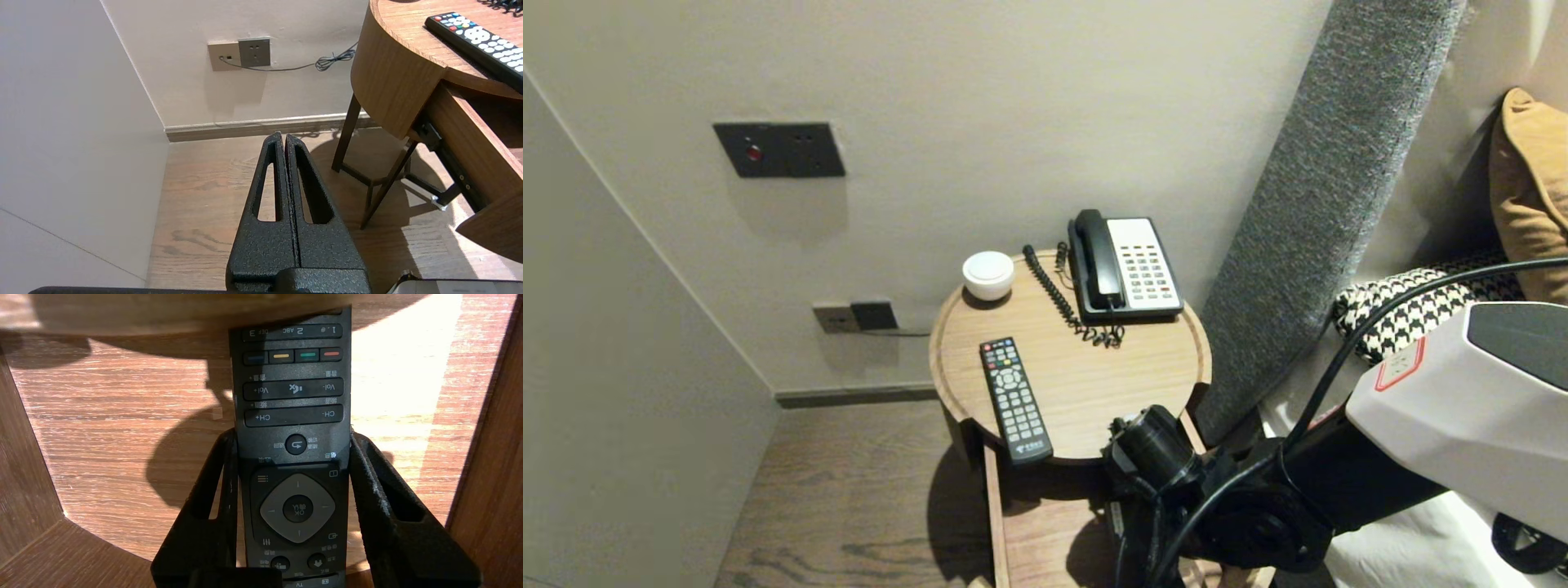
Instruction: Put the remote controls on the table in the drawer one by one
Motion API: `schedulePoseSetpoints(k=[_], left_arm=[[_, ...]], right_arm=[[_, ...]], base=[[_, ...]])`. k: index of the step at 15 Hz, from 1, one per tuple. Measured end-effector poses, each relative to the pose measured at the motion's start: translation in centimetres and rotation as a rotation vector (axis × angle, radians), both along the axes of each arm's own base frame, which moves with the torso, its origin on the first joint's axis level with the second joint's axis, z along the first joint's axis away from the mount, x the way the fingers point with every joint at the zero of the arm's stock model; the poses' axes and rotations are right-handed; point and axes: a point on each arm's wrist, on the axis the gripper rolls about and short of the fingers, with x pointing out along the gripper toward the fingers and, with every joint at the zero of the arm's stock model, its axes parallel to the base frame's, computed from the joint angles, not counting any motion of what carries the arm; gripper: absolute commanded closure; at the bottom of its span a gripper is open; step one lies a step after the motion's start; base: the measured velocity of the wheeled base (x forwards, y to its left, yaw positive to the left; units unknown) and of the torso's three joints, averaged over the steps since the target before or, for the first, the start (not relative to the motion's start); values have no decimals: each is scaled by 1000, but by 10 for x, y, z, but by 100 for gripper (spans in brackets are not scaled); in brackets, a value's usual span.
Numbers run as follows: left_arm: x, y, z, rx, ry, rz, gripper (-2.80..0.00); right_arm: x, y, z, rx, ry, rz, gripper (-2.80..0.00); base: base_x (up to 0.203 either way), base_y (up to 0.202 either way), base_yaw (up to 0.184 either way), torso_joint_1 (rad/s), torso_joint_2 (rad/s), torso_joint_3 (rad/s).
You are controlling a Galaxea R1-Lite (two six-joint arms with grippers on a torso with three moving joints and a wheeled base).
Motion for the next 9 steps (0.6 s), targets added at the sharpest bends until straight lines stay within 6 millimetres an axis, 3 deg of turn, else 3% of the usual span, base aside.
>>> schedulePoseSetpoints(k=[9], left_arm=[[0,0,0,0,0,0,0]], right_arm=[[-1,2,-2,-8,1,8,0]], base=[[0,0,0,0,0,0]])
